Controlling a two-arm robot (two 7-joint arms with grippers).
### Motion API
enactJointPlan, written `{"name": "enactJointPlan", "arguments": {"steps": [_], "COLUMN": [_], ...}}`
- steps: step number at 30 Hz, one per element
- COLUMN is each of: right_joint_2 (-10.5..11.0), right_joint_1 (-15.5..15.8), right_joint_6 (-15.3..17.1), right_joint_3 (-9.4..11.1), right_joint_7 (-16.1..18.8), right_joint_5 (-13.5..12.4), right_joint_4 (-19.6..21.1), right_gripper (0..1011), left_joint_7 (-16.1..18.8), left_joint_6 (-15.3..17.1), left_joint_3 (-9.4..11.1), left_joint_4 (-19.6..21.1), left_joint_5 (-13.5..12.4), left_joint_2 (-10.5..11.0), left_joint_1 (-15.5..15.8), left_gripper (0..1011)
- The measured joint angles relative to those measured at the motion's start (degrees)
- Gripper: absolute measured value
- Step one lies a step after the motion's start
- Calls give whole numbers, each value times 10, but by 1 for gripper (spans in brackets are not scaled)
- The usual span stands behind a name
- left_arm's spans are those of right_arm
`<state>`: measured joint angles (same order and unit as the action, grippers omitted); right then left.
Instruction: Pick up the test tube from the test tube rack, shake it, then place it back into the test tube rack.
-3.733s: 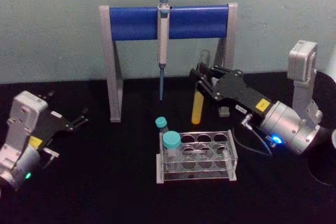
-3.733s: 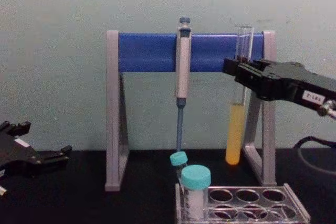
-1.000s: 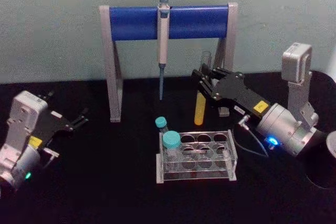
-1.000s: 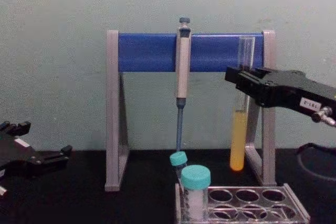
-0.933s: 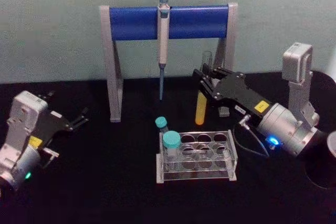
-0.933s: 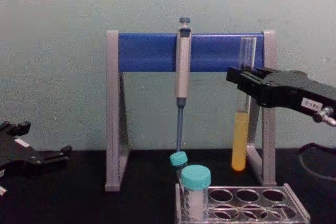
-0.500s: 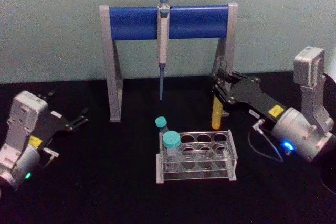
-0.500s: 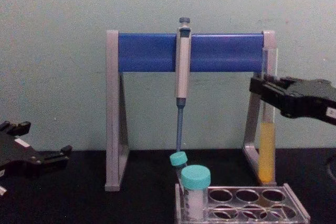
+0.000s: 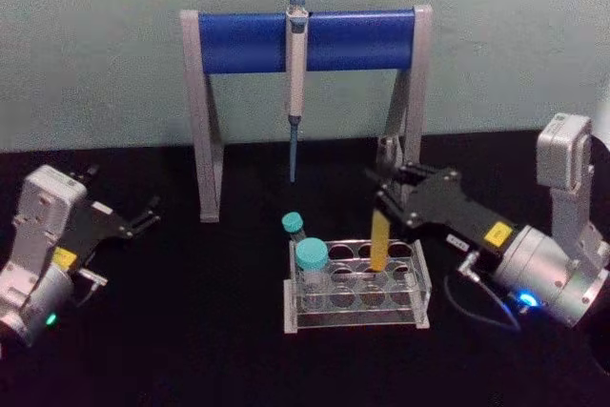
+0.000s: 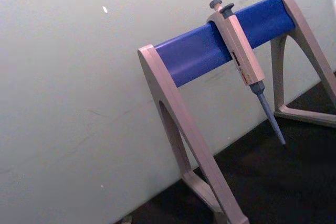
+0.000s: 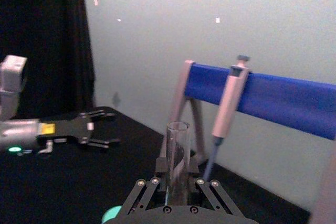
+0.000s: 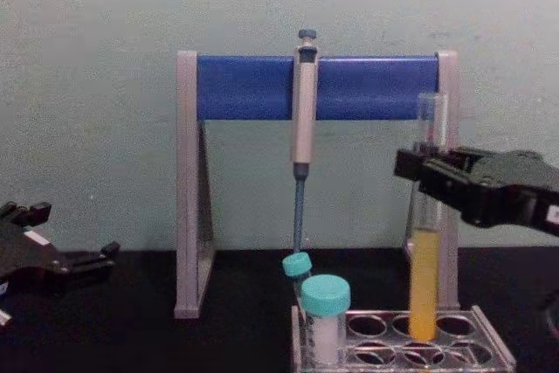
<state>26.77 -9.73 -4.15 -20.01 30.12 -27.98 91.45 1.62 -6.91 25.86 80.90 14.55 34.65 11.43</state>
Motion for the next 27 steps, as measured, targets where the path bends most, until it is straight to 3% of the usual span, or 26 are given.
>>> {"name": "enactJointPlan", "arguments": {"steps": [14, 19, 27], "right_joint_2": [-36, -45, -46], "right_joint_1": [-59, -78, -81], "right_joint_6": [-27, -31, -30], "right_joint_3": [-31, -32, -22], "right_joint_7": [20, 13, -6], "right_joint_5": [-10, -8, -1], "right_joint_4": [-53, -75, -81], "right_gripper": [225, 224, 224], "left_joint_7": [0, 0, 0], "left_joint_6": [0, 0, 0], "left_joint_3": [0, 0, 0], "left_joint_4": [0, 0, 0], "left_joint_5": [0, 0, 0], "left_joint_2": [0, 0, 0], "left_joint_1": [0, 0, 0], "left_gripper": [1001, 1001, 1001]}}
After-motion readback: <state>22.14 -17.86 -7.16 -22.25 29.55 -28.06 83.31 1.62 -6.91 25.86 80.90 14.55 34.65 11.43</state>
